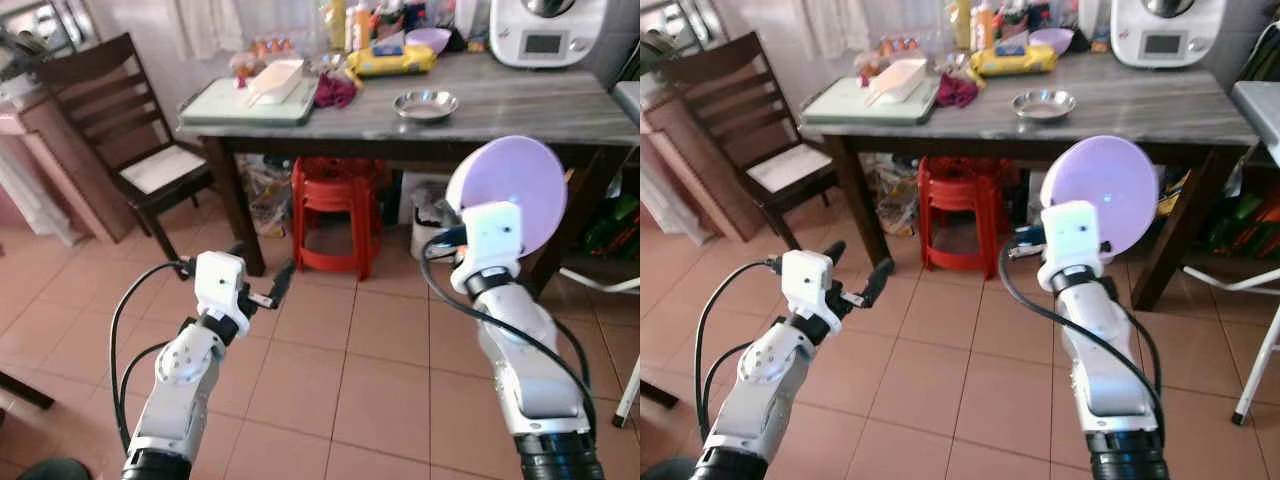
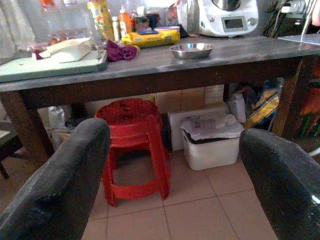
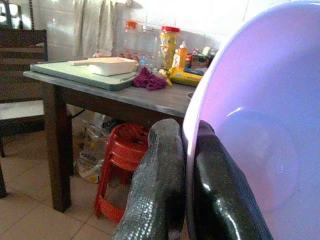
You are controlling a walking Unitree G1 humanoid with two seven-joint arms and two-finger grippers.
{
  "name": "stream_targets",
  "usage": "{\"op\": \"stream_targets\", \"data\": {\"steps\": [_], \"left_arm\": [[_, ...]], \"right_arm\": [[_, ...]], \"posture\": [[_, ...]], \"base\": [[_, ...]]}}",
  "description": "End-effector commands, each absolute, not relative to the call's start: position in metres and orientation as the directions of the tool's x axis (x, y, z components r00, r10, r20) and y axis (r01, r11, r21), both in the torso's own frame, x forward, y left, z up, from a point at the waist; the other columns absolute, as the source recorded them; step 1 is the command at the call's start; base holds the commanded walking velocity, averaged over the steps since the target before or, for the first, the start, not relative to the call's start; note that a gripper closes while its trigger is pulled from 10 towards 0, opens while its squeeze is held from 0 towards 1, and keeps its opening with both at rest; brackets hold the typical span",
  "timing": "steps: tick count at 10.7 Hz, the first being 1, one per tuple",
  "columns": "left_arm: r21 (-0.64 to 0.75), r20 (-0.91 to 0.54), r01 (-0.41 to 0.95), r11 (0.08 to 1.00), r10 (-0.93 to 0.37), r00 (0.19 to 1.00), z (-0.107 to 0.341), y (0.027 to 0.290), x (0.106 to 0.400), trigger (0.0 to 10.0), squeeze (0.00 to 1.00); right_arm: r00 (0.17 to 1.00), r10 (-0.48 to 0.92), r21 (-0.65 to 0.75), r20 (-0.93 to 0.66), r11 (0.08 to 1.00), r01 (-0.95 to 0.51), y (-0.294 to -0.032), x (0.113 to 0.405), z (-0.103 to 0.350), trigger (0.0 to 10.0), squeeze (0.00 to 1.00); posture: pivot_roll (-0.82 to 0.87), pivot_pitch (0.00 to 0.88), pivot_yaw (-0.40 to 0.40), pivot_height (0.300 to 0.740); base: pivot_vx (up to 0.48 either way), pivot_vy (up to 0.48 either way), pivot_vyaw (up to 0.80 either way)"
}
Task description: Setting the table
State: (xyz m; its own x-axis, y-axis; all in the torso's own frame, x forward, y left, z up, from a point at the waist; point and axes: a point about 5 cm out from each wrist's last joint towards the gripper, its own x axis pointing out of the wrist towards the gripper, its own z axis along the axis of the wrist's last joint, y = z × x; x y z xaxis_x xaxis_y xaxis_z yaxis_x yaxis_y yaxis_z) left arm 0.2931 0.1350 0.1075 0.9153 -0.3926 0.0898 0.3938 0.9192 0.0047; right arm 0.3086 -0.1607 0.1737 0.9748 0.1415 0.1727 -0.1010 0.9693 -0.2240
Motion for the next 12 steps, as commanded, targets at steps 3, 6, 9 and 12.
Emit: {"op": "stream_targets", "data": {"steps": [3, 6, 9, 12], "left_arm": [[0.015, 0.104, 0.403, 0.915, -0.402, 0.91, 0.112, 0.136, 0.293, 10.0, 0.0], [0.01, 0.102, 0.418, 0.909, -0.416, 0.904, 0.111, 0.132, 0.293, 10.0, 0.0], [0.011, 0.102, 0.432, 0.902, -0.431, 0.897, 0.11, 0.129, 0.292, 10.0, 0.0], [0.01, 0.105, 0.442, 0.897, -0.441, 0.891, 0.11, 0.127, 0.291, 10.0, 0.0]], "right_arm": [[0.967, 0.149, -0.221, 0.206, 0.97, -0.103, -0.156, 0.309, 0.18, 10.0, 0.0], [0.968, 0.143, -0.225, 0.205, 0.97, -0.095, -0.158, 0.308, 0.181, 10.0, 0.0], [0.968, 0.144, -0.229, 0.207, 0.969, -0.095, -0.158, 0.309, 0.181, 10.0, 0.0], [0.969, 0.137, -0.209, 0.203, 0.973, -0.094, -0.158, 0.309, 0.181, 10.0, 0.0]], "posture": [[-0.05, 0.0, 0.104, 0.74], [-0.06, 0.0, 0.103, 0.74], [-0.06, 0.0, 0.102, 0.74], [-0.06, 0.0, 0.103, 0.74]], "base": [[0.363, 0.0, 0.0], [0.376, 0.0, 0.0], [0.381, 0.0, 0.0], [0.391, 0.0, -0.19]]}}
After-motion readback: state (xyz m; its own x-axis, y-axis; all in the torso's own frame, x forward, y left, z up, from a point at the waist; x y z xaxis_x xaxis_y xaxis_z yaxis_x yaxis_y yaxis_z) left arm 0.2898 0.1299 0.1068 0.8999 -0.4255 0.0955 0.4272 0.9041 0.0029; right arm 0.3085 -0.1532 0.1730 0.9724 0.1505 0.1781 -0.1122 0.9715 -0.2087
